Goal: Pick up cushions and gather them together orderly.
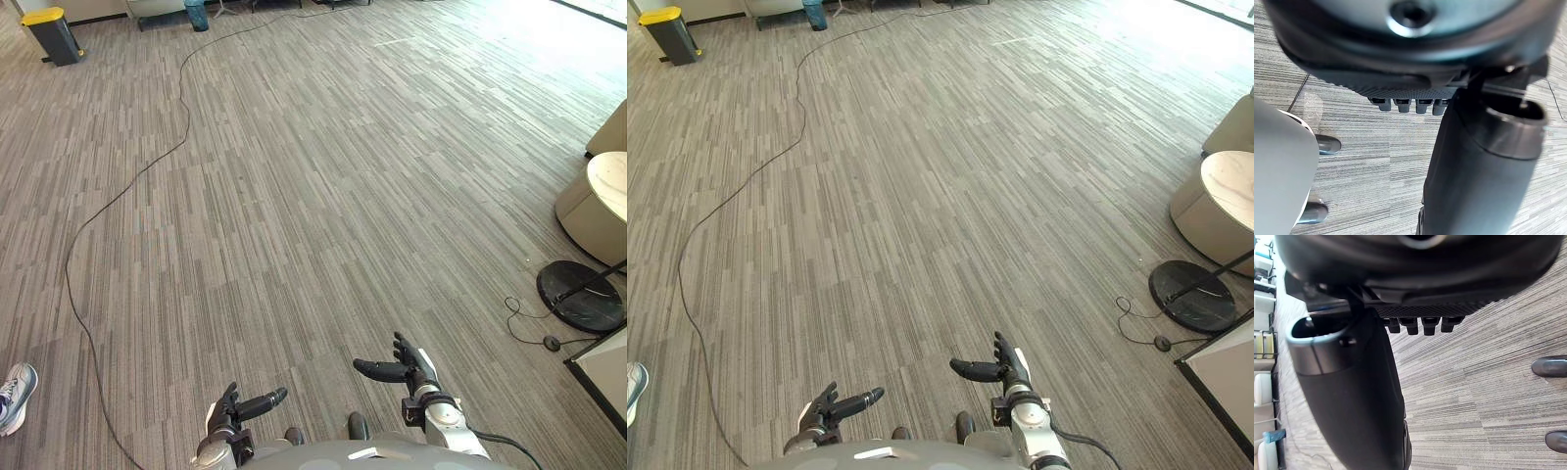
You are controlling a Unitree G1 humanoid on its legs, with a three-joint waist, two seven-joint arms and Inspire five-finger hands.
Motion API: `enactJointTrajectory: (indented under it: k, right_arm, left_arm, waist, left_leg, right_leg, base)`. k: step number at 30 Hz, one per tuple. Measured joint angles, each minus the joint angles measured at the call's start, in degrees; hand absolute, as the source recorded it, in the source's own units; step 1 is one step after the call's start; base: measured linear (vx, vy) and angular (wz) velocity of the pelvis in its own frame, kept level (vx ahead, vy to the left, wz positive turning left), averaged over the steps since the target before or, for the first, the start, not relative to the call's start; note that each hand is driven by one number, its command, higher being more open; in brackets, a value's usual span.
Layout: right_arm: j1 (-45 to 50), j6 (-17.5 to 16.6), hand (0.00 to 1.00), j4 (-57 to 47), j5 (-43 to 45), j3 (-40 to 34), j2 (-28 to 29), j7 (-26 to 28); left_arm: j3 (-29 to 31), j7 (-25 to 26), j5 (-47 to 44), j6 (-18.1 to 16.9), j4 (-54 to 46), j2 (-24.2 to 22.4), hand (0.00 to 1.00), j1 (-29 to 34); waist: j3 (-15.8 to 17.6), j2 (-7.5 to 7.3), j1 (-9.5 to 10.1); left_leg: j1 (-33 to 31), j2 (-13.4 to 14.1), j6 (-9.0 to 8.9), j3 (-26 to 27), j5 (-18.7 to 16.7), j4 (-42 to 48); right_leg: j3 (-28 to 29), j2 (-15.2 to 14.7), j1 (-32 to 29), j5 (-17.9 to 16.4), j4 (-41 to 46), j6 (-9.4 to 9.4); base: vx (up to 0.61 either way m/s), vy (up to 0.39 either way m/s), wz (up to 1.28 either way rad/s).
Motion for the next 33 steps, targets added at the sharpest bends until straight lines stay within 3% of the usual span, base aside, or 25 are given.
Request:
enactJointTrajectory:
  k: [19, 27, 33]
  right_arm:
    - [0.6, 1.7, 1.0, 9.3, -0.2, -4.6, 0.8, 0.2]
    - [1.1, 1.7, 1.0, 10.3, 4.2, -9.3, 2.4, -0.8]
    - [1.4, 1.7, 1.0, 10.4, 6.6, -11.4, 3.2, -1.0]
  left_arm:
    - [0.9, -0.4, 2.1, 1.1, 1.6, 0.0, 1.0, -0.9]
    - [2.3, -0.5, 1.9, 1.1, 1.8, -0.3, 1.0, -0.8]
    - [2.9, -0.5, 1.3, 1.1, 2.0, -0.2, 1.0, -0.9]
  waist:
    - [-1.2, -0.87, 0.42]
    - [-1.6, -1.43, 0.52]
    - [-1.6, -1.82, 0.6]
  left_leg:
    - [0.5, -0.5, -0.22, -3.6, 1.5, -1.8]
    - [-0.6, -1.1, -0.27, -7.6, 1.5, -2.1]
    - [-0.7, -1.5, -0.02, -7.7, 1.6, -2.0]
  right_leg:
    - [-3.8, -0.6, 1.0, -0.8, -0.2, 0.02]
    - [-8.0, -1.4, 1.9, -2.3, -0.3, 0.22]
    - [-9.1, -1.8, 2.2, -3.1, -0.3, 0.42]
  base:
    - [-0.01, -0.02, 0.1]
    - [0.03, -0.016, 0.27]
    - [0.05, -0.002, 0.1]
